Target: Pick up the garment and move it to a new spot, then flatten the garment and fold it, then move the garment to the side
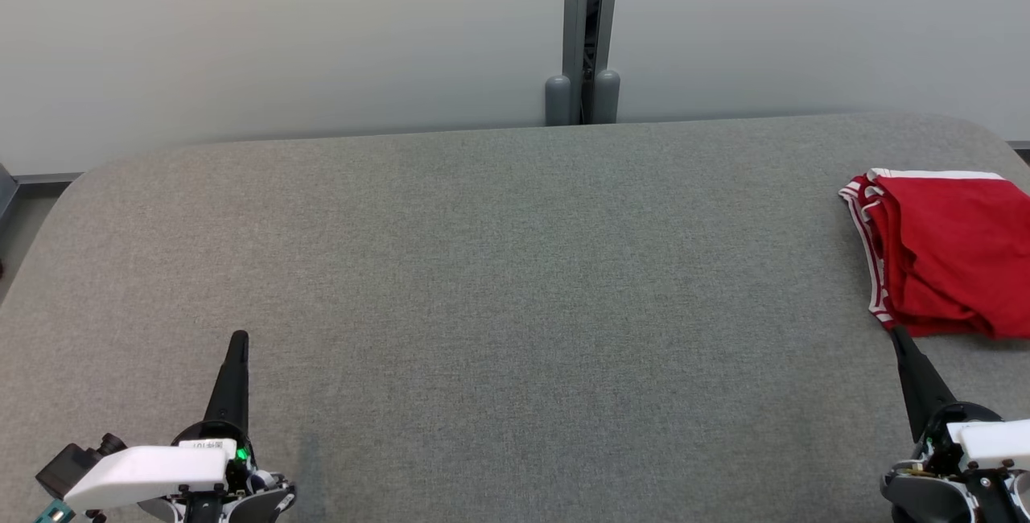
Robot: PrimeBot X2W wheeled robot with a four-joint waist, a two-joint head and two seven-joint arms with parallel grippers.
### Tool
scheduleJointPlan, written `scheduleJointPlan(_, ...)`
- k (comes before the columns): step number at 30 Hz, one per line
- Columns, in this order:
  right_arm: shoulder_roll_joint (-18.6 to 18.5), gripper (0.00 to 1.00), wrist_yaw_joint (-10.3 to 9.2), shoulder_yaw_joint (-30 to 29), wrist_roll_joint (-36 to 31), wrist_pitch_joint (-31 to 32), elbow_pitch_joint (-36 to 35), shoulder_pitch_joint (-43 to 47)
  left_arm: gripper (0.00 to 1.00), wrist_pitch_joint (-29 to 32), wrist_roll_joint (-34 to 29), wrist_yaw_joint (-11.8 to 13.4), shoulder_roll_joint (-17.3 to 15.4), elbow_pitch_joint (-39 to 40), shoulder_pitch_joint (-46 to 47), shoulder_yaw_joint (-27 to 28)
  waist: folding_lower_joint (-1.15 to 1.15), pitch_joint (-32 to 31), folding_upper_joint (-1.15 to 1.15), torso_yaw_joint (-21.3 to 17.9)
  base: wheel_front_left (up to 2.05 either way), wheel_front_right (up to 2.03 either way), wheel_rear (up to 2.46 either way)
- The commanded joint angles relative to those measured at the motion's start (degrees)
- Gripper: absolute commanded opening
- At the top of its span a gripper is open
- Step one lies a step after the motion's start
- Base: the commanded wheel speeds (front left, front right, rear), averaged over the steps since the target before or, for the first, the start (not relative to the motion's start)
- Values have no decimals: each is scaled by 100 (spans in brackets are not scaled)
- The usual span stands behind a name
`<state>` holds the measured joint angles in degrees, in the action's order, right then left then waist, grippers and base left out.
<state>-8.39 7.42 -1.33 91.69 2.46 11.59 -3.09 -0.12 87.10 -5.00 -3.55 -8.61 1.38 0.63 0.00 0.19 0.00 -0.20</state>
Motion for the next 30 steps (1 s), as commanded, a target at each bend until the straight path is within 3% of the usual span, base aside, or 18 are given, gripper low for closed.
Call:
scheduleJointPlan(1, -62, 0, 11, -27, 134, 33, -5, -89, 0, 18, 122, -52, -45, 35, 90, 36, 0, -1, 0, 1, 0, 0, 0)
scheduleJointPlan(17, -101, 0, 12, -70, 810, 182, 32, -127, 0, 150, 728, -108, -51, 55, 138, 106, 0, -22, 0, 20, 0, 0, 0)
scheduleJointPlan(30, -99, 0, 12, -64, 772, 165, 30, -106, 0, 154, 697, -97, -42, 52, 136, 107, 0, -21, 0, 20, 0, 0, 0)
